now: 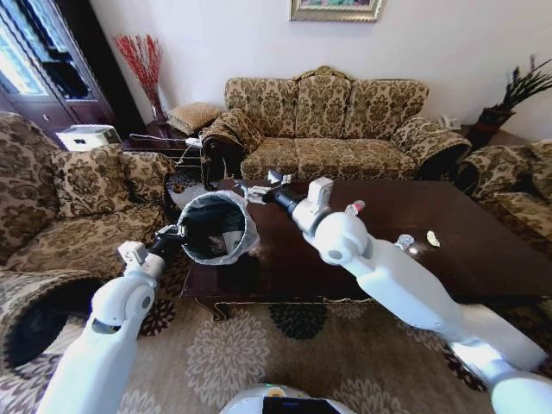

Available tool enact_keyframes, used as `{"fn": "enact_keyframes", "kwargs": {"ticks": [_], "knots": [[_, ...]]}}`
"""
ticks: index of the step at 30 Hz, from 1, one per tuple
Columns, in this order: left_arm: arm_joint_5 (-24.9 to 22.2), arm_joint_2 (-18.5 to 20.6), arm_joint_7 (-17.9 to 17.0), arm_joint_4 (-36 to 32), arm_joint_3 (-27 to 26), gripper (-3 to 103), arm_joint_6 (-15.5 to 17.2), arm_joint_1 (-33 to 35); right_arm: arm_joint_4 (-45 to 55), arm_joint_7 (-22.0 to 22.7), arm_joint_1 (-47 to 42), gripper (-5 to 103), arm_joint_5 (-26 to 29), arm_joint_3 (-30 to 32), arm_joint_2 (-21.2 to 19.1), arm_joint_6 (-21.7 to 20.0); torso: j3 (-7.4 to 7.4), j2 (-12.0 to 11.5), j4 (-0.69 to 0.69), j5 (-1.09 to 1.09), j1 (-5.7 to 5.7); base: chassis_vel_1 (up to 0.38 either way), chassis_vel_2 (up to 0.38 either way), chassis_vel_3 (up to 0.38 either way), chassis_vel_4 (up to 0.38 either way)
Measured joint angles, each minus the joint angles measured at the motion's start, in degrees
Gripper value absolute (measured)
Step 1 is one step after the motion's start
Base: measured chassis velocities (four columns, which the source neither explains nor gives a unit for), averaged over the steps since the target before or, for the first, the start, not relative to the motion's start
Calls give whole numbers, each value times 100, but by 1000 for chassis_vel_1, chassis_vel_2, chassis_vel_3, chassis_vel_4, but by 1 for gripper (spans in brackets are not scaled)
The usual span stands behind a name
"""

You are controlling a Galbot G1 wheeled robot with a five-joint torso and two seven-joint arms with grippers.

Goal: Move to the front of the table and place the trash on the table into the trash bin.

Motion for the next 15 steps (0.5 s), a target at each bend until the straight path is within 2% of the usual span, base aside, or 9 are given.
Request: {"fn": "enact_keyframes", "kwargs": {"ticks": [7,11,14,15], "knots": [[1,-8,0,-28,-20,0,0,28,32,-62,215,100,34,0,-47,40,0,0,-1,-1,0,0,0,0,0],[4,-16,1,-26,-9,0,0,8,56,-63,671,100,182,-289,70,40,0,0,0,0,0,0,0,0,0],[23,-58,8,29,19,0,0,-20,37,51,1291,100,366,-856,413,39,0,0,1,-2,0,0,0,0,0],[23,-58,8,29,19,0,0,-20,37,51,1291,100,366,-856,413,39,0,0,1,-2,0,0,0,0,0]]}}
